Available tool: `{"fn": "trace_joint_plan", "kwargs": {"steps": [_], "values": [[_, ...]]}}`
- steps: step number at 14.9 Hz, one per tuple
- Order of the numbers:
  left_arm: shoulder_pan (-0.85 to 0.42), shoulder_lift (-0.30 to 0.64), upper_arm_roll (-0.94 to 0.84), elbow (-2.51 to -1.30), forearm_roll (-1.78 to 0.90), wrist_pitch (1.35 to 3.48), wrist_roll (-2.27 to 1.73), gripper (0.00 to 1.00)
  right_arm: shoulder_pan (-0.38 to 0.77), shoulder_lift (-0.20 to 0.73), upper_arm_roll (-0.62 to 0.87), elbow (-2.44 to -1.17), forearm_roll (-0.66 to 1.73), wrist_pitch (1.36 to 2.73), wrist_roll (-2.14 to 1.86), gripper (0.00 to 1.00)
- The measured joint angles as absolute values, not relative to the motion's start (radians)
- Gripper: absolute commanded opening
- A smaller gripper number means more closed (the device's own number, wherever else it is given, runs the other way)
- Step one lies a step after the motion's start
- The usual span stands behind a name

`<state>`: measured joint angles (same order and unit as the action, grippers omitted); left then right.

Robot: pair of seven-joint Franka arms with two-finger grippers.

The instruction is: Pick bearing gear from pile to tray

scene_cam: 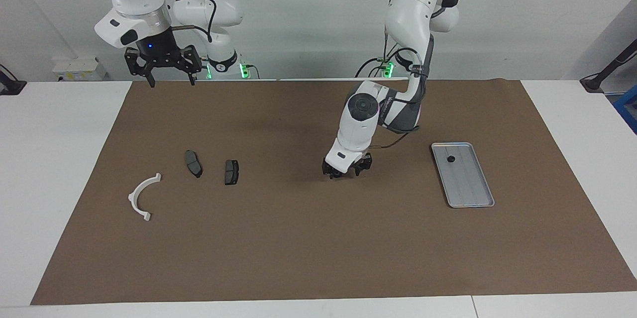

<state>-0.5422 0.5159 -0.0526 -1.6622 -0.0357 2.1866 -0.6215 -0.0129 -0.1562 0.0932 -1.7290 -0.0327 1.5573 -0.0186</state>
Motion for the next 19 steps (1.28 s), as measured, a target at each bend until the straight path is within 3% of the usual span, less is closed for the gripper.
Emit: {"fn": "trace_joint_plan", "kwargs": {"steps": [6,19], "values": [[-0.557,0.498,-0.054,-1.72,-0.036,2.23,-0.638,0.92,-0.013,-0.153,0.093,-1.722,-0.007,1.551,0.039,1.0],[-0.609,0.493,-0.052,-1.729,-0.036,2.236,-0.702,0.9,-0.016,-0.137,0.097,-1.716,-0.004,1.617,0.091,1.0]]}}
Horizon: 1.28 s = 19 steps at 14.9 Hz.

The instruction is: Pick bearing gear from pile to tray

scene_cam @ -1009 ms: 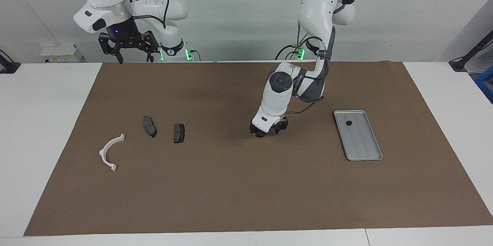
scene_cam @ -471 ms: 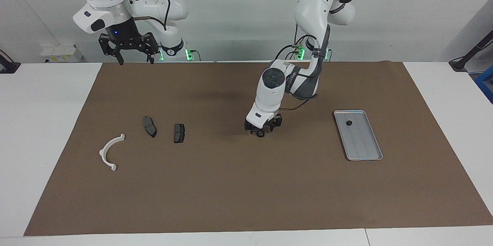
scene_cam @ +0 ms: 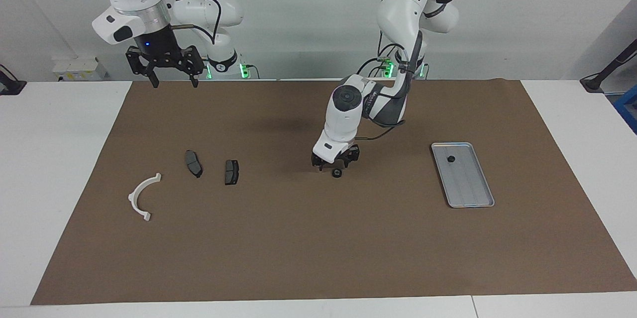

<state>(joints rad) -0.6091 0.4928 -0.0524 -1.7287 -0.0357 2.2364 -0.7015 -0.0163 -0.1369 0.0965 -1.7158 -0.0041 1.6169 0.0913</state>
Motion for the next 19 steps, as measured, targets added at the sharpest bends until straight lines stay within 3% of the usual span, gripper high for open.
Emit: {"fn": "trace_joint_plan", "kwargs": {"steps": [6,16,19], "values": [[-0.609,0.476,-0.052,-1.795,-0.036,2.297,-0.703,0.87,-0.019,-0.136,0.096,-1.714,0.057,1.617,0.096,1.0],[-0.609,0.469,-0.052,-1.8,-0.023,2.323,-0.703,0.84,-0.02,-0.136,0.098,-1.713,0.013,1.628,0.096,1.0],[-0.609,0.469,-0.051,-1.8,-0.022,2.329,-0.703,0.77,-0.019,-0.136,0.102,-1.713,0.012,1.628,0.096,1.0]]}}
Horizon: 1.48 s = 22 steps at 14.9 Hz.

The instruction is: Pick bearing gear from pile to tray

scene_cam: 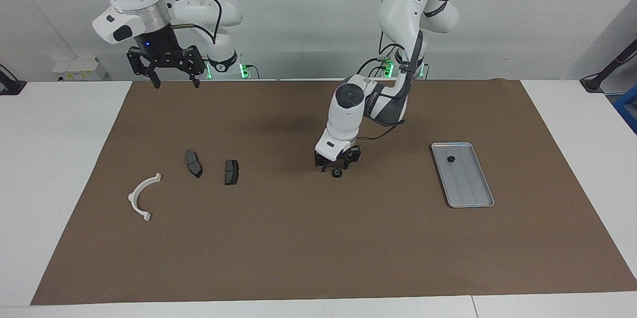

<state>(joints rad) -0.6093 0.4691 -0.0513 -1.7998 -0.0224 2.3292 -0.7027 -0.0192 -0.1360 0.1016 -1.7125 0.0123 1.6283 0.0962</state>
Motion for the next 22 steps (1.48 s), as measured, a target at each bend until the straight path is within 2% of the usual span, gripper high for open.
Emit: {"fn": "trace_joint_plan", "kwargs": {"steps": [8,11,12,15,22], "values": [[-0.609,0.469,-0.05,-1.8,-0.006,2.341,-0.703,0.47,-0.019,-0.136,0.102,-1.712,0.012,1.628,0.096,1.0],[-0.609,0.467,-0.049,-1.8,0.009,2.341,-0.703,0.31,-0.019,-0.136,0.099,-1.712,0.013,1.628,0.096,1.0],[-0.609,0.466,-0.049,-1.8,0.023,2.341,-0.703,0.22,-0.019,-0.136,0.098,-1.712,0.013,1.628,0.096,1.0],[-0.61,0.466,-0.05,-1.8,0.041,2.341,-0.703,0.14,-0.02,-0.136,0.094,-1.712,0.013,1.628,0.096,1.0],[-0.605,0.464,-0.034,-1.764,0.085,2.321,-0.702,0.14,-0.034,-0.136,0.091,-1.71,0.013,1.628,0.096,1.0]]}}
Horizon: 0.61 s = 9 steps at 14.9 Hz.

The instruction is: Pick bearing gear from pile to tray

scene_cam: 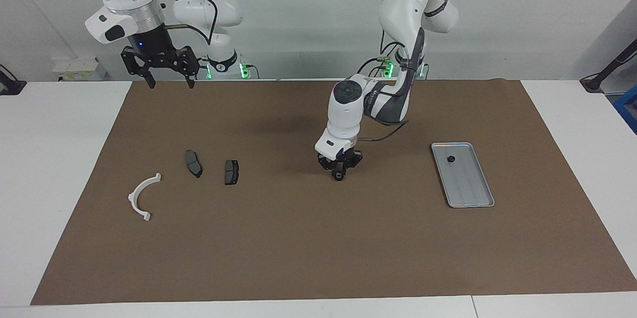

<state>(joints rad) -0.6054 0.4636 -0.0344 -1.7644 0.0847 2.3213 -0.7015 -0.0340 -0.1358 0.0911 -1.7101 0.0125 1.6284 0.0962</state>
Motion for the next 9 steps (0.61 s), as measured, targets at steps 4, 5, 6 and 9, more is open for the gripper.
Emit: {"fn": "trace_joint_plan", "kwargs": {"steps": [4,5,6,9], "values": [[-0.504,0.448,-0.023,-1.685,0.091,2.219,-0.638,0.14,-0.034,-0.136,0.091,-1.709,0.013,1.628,0.096,1.0],[-0.458,0.435,-0.022,-1.676,0.092,2.193,-0.601,0.14,-0.034,-0.136,0.091,-1.709,0.013,1.628,0.096,1.0],[-0.409,0.418,-0.021,-1.668,0.092,2.156,-0.551,0.14,-0.034,-0.136,0.092,-1.709,0.013,1.628,0.096,1.0],[-0.236,0.358,-0.017,-1.634,0.092,2.014,-0.344,0.14,-0.034,-0.136,0.093,-1.709,0.013,1.628,0.096,1.0]]}}
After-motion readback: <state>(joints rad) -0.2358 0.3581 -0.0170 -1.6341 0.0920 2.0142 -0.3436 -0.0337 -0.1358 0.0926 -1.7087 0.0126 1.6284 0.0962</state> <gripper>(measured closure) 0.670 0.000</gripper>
